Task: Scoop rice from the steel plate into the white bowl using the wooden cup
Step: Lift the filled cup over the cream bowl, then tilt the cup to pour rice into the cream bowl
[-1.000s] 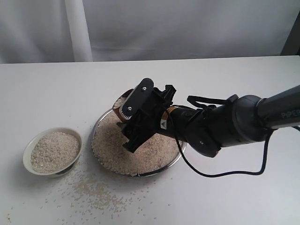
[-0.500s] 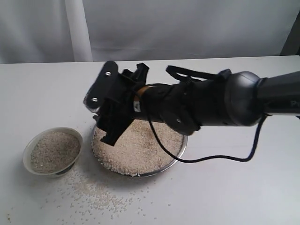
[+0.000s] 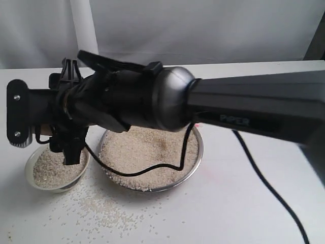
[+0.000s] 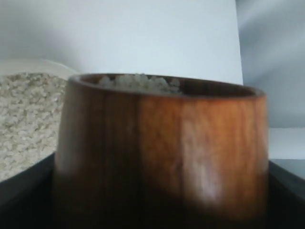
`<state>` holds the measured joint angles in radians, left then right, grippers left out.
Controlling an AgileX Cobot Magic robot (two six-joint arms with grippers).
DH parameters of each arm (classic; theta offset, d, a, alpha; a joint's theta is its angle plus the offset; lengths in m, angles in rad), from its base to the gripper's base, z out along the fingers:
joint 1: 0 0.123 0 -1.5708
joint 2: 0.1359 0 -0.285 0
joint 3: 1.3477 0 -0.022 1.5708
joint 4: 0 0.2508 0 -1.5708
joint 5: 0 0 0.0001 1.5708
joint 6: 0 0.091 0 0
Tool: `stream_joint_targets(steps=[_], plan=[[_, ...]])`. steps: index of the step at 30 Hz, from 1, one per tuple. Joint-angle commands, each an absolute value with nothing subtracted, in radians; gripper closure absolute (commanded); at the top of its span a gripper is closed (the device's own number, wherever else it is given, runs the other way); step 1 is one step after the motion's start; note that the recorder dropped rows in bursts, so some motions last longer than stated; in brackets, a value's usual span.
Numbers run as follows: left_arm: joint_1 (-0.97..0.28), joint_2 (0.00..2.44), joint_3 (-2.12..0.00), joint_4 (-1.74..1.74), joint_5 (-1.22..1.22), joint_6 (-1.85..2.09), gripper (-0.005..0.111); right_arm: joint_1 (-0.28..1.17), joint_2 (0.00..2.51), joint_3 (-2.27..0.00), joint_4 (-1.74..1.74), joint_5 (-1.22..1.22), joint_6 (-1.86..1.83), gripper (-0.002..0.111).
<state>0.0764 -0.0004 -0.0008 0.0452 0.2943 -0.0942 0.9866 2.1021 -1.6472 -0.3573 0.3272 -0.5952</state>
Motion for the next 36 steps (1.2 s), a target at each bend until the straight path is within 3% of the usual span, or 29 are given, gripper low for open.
stream_joint_targets(steps=[1, 16, 36], plan=[[0.070, 0.000, 0.000, 0.044, 0.284, -0.096, 0.107, 1.009, 2.162, -1.713, -0.449, 0.387, -0.624, 0.108], [0.070, 0.000, 0.000, 0.044, 0.284, -0.096, 0.107, 1.027, 2.223, -1.745, -0.800, 0.565, -0.637, 0.108], [0.070, 0.000, 0.000, 0.044, 0.284, -0.096, 0.107, 1.081, 2.241, -1.745, -1.049, 0.602, -0.658, 0.108]])
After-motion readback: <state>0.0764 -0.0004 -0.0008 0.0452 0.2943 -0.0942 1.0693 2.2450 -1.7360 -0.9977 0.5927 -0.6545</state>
